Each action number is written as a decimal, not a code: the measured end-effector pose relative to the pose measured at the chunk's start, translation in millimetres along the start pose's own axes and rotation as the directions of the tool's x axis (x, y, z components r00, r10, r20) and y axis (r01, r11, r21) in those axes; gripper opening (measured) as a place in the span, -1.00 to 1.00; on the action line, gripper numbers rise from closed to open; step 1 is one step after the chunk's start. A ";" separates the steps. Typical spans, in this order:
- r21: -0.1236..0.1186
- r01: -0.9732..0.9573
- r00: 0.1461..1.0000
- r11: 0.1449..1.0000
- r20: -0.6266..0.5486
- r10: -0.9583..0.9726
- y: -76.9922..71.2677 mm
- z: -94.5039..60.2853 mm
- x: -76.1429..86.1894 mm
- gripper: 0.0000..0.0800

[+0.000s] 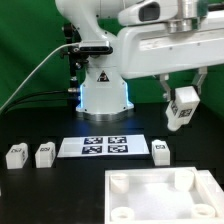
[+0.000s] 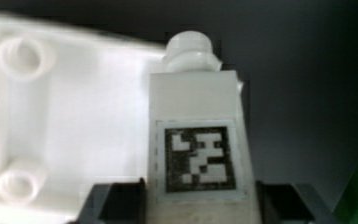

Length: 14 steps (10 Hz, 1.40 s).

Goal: Assemble one leg

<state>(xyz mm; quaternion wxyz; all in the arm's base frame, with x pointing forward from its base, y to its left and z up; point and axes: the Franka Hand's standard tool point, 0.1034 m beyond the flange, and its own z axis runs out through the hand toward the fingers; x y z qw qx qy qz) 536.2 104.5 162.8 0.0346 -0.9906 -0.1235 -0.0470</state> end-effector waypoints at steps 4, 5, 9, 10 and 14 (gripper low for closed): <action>-0.106 0.017 0.886 0.994 -0.459 -0.064 54.6 -7.0 65.7 -0.27; -0.156 -0.001 0.826 0.988 -0.557 -0.087 65.3 -9.1 63.6 -0.27; -0.119 0.028 0.858 0.992 -0.506 -0.085 50.1 19.9 60.3 -0.27; -0.099 0.040 0.868 0.994 -0.489 -0.084 44.2 23.6 73.4 -0.27; -0.072 0.042 0.859 0.997 -0.506 -0.072 36.3 52.4 88.4 -0.27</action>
Offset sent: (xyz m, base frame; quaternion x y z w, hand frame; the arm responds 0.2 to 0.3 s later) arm 0.0000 0.0000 0.0000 0.0000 0.1790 0.0000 0.9838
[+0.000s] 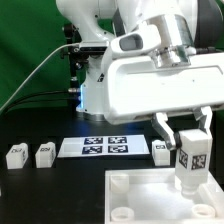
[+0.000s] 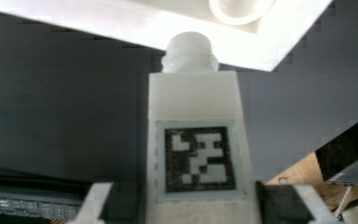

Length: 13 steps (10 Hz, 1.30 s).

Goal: Assemble one leg

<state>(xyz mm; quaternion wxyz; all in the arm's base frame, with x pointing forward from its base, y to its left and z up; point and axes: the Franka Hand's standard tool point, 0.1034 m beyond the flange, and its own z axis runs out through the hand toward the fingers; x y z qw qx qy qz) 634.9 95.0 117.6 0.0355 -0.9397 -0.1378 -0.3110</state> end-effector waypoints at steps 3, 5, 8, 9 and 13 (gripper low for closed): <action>0.020 0.001 1.000 1.000 0.014 -0.001 -18.7 8.1 -6.6 -0.27; 0.033 0.016 1.000 0.999 0.024 -0.016 -31.9 9.2 -12.1 -0.27; 0.028 0.018 1.000 0.999 0.017 -0.018 -32.5 9.0 -20.1 -0.27; 0.027 0.017 1.000 0.999 0.015 -0.018 -32.0 9.1 -20.0 -0.27; 0.018 0.009 1.000 1.000 0.015 -0.009 -22.6 9.6 -21.0 -0.27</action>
Offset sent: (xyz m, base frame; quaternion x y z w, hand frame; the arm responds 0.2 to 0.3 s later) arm -0.0124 0.0093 -0.0090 -0.0090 -0.0008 0.0021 1.0000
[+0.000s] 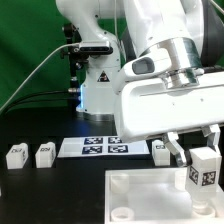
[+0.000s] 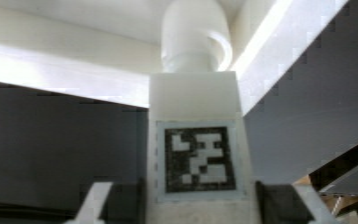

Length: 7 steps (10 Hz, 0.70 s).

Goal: Assemble one leg

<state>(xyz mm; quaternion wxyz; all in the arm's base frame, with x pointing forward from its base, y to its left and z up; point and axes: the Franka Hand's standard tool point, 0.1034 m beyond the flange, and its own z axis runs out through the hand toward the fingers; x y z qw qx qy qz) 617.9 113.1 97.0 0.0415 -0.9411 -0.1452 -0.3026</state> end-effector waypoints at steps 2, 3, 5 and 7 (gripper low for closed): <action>0.003 -0.001 1.000 1.000 -0.005 0.001 -2.0 5.7 0.8 -0.27; 0.004 -0.003 1.000 1.000 -0.003 0.003 -1.9 7.9 0.3 -0.27; 0.006 -0.004 1.000 1.000 0.003 0.004 -2.0 9.4 -0.7 -0.27; 0.003 -0.006 1.000 1.000 -0.003 0.006 -1.3 11.4 -3.5 -0.27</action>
Offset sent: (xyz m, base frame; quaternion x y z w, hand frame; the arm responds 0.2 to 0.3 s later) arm 0.0131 0.0004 -0.0047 -0.0054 -0.0012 0.0042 1.0000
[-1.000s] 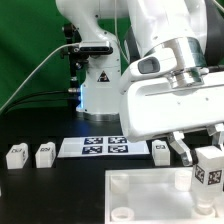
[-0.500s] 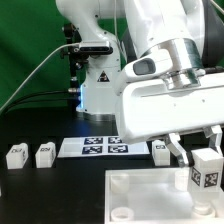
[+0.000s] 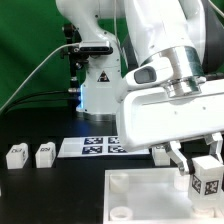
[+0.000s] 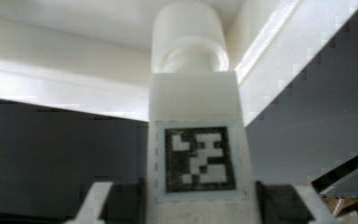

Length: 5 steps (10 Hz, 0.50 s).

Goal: Assemble one leg

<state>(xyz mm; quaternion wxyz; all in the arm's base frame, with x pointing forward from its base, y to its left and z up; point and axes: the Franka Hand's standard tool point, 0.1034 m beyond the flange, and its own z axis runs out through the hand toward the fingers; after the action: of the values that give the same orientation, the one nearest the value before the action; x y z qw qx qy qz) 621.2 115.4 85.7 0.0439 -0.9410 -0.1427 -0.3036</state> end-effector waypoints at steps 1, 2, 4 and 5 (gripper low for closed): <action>-0.002 0.000 1.000 1.000 -0.006 0.000 0.1 0.3 0.0 -0.27; -0.004 0.000 1.000 1.000 -0.014 0.000 -0.1 0.7 0.5 -0.27; -0.003 0.002 1.000 1.000 -0.015 -0.002 0.2 1.1 1.6 -0.27; 0.000 0.001 1.000 1.000 -0.004 -0.001 0.1 0.6 1.6 -0.27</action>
Offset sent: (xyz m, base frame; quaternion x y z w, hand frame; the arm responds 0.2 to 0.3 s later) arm 0.0044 -0.0008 -0.0169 0.0062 0.0132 -0.0003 0.9999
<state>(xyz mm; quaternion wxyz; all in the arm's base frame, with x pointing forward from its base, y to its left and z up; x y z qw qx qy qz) 622.8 115.8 86.1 0.0440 -0.9403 -0.1432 -0.3057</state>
